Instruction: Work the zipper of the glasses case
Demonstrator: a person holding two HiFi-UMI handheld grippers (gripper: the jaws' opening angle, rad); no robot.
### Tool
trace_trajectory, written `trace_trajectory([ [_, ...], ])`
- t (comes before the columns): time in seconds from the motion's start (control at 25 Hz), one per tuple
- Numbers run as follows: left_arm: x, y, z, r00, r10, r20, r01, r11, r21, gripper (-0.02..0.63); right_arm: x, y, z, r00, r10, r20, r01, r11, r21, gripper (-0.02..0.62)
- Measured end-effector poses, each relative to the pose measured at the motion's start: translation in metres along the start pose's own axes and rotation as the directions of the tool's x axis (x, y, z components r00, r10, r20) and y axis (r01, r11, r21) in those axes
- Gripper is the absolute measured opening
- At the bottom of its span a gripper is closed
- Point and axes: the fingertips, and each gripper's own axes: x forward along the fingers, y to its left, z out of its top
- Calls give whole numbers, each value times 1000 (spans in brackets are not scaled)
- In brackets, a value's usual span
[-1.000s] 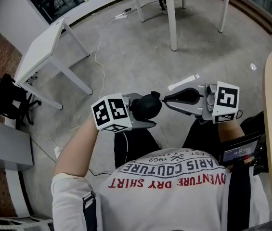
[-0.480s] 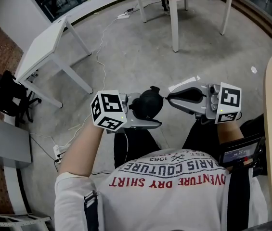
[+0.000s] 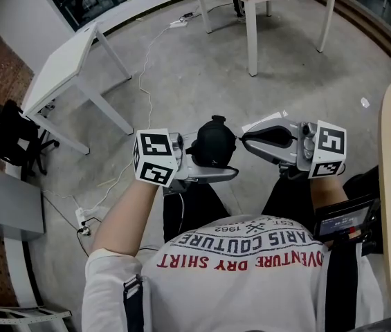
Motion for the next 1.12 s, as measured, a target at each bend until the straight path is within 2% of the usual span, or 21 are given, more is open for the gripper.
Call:
trace_trajectory([
  [0.4,0,-1,20,986,-26,164,42,995,-93,245,-1,-1,3,1000,-7,12,7,1000,-4,23],
  [0.56,0,1,22,981,-21,195,43,993,-107,245,-1,-2,3,1000,-11,9,11,1000,-3,23],
  [0.72,-5,3,31,963,-22,268,59,990,-131,245,0,-2,1,1000,-6,9,6,1000,3,21],
  [0.88,-6,2,34,956,-17,293,58,989,-133,245,1,-1,2,1000,-4,13,3,1000,6,21],
  [0.96,-10,3,40,942,-10,336,58,989,-133,245,3,0,3,1000,0,17,0,1000,8,21],
  [1.04,-16,4,49,915,-2,403,63,988,-139,245,5,1,3,1000,6,19,-7,1000,9,21],
  [1.12,-18,4,53,899,5,438,65,987,-144,245,5,2,2,1000,10,20,-10,1000,9,21],
])
